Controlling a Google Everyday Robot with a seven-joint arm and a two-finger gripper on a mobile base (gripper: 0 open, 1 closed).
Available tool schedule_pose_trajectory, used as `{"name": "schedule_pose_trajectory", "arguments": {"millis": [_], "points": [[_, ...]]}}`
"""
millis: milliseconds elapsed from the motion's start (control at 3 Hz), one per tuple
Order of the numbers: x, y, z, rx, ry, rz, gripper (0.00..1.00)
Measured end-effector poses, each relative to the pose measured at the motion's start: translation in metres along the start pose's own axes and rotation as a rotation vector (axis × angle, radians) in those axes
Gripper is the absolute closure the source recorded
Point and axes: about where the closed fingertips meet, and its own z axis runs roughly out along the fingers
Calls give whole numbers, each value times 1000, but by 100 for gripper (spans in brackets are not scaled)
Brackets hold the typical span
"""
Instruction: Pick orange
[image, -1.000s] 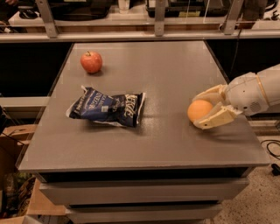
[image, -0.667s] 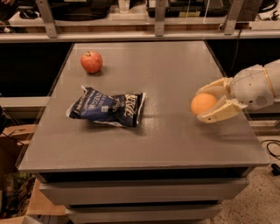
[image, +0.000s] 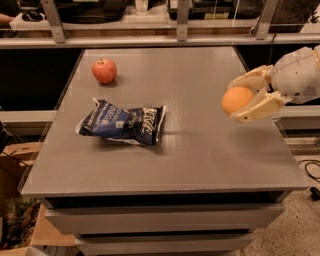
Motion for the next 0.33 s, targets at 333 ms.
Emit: {"name": "schedule_pose_trajectory", "arguments": {"millis": [333], "points": [[0, 0, 3, -6, 1, 3, 100]]}}
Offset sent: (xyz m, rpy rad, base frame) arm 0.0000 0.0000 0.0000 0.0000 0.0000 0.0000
